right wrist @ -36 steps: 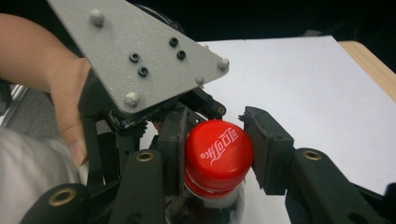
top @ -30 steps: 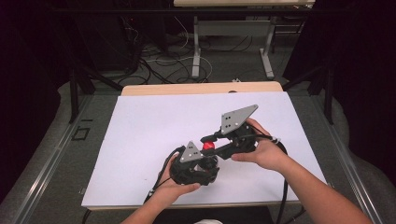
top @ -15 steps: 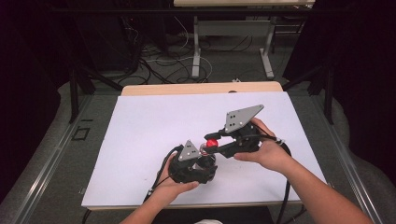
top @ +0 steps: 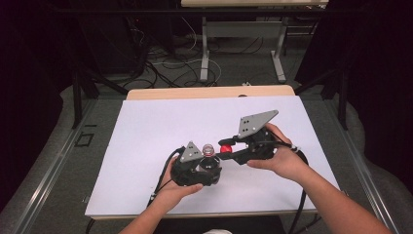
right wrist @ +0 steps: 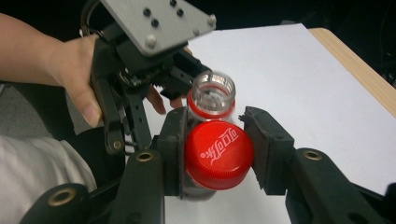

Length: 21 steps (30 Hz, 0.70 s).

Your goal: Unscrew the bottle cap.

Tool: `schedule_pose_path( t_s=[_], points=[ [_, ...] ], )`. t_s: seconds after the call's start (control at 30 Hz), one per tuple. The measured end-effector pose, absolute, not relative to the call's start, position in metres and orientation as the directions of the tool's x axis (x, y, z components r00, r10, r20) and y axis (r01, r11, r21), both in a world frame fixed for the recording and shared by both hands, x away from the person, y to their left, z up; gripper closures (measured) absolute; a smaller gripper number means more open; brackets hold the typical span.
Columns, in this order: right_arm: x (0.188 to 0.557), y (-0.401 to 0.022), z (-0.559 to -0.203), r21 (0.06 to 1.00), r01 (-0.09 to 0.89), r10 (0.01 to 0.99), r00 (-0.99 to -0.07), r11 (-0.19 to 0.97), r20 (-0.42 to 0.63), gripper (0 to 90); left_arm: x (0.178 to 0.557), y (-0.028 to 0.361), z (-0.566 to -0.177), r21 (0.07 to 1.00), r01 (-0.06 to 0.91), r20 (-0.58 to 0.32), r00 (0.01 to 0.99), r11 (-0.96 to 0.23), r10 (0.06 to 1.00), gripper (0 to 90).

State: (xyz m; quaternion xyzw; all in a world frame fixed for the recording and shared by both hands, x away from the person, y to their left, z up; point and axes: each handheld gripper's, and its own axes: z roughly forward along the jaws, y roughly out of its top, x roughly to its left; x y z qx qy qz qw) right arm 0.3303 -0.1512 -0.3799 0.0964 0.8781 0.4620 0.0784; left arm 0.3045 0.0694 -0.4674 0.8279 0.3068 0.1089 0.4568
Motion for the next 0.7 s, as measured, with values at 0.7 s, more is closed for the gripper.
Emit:
schedule_pose_path(
  t_s=[0.7],
  points=[
    [0.322, -0.171, -0.407, 0.765, 0.37, 0.562, -0.827, 0.527, 0.013, 60.9, 0.332, 0.076, -0.448, 0.828, 0.423, -0.103, 0.76, -0.368, 0.642, 29.9]
  ],
)
